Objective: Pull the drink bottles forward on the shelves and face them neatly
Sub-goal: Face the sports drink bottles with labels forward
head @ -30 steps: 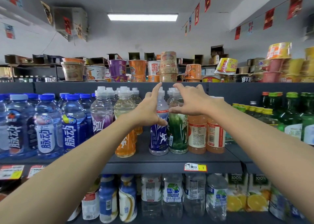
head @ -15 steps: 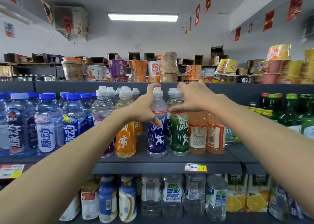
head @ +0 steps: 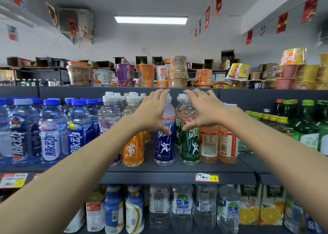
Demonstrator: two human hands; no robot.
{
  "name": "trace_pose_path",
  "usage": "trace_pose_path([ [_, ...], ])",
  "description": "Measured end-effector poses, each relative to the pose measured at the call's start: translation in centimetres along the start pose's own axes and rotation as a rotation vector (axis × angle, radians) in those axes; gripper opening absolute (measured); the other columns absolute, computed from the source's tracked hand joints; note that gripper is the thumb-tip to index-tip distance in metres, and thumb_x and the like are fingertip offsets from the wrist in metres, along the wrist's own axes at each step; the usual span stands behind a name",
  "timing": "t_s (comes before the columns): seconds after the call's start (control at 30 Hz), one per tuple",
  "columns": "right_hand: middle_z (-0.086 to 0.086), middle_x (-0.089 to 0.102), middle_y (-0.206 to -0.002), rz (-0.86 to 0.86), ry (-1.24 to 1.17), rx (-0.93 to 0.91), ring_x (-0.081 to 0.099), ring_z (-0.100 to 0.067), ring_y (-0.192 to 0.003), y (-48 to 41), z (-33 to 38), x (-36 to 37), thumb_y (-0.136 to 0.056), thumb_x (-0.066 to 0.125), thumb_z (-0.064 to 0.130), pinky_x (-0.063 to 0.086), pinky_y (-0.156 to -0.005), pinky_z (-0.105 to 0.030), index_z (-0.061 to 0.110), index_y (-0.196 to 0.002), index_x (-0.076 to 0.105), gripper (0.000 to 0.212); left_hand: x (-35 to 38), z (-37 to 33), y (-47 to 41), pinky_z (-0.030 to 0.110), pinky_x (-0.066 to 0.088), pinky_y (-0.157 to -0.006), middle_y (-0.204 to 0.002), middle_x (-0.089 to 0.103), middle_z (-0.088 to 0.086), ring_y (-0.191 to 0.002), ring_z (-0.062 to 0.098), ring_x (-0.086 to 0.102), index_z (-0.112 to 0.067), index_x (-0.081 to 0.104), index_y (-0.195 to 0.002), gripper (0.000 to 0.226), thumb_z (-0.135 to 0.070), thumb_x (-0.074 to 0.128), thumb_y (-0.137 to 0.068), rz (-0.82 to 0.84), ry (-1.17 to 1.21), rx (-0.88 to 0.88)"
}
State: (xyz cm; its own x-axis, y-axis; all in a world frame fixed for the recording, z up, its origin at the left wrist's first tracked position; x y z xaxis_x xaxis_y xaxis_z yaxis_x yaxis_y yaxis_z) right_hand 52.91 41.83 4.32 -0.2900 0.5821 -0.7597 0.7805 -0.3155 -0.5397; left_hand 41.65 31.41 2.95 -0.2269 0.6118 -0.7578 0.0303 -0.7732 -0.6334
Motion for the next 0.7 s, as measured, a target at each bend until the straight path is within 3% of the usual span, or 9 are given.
trace_pose_path([
  [0.5,-0.01,0.029,-0.159,0.009,-0.056,0.025,0.029,-0.032,-0.144,-0.4,-0.1,0.0,-0.054,0.072,0.085,0.021,-0.117,-0.049,0.018,-0.156,0.014,0.136,0.5,1.7,-0.6,0.048,0.022,-0.118,-0.157,0.022,0.013,-0.145,0.033,0.024,-0.005,0.008,-0.154,0.141,-0.07,0.084,-0.055,0.086,-0.299,-0.039],
  [0.6,-0.01,0.032,-0.157,0.004,-0.064,0.011,0.032,-0.031,-0.143,-0.4,0.0,-0.1,-0.057,0.066,0.089,0.023,-0.116,-0.05,0.018,-0.156,0.016,0.132,0.7,1.8,-1.0,0.048,0.024,-0.116,-0.154,0.026,0.012,-0.142,0.032,0.028,-0.005,0.012,-0.152,0.14,-0.073,0.083,-0.053,0.088,-0.327,-0.04],
  [0.7,-0.008,0.041,-0.153,-0.046,-0.204,0.043,0.04,-0.027,-0.137,-0.6,-0.3,-0.8,-0.07,0.047,0.093,0.029,-0.111,-0.05,0.021,-0.152,0.029,0.111,0.4,1.9,-1.4,0.049,0.022,-0.117,-0.156,0.024,0.011,-0.144,0.031,0.025,-0.006,0.012,-0.153,0.137,-0.08,0.075,-0.057,0.053,-0.275,-0.041],
])
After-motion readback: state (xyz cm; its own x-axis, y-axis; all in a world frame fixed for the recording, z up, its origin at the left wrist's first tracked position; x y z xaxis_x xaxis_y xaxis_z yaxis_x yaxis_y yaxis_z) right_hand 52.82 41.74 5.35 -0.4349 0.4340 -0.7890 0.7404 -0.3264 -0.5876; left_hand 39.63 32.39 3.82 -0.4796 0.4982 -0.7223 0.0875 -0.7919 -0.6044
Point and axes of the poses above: each hand's wrist, its own y-axis away from the middle knuckle, its own x-axis out of the palm, z = x × y, the point moved 8 cm from there along -y, towards the middle knuckle
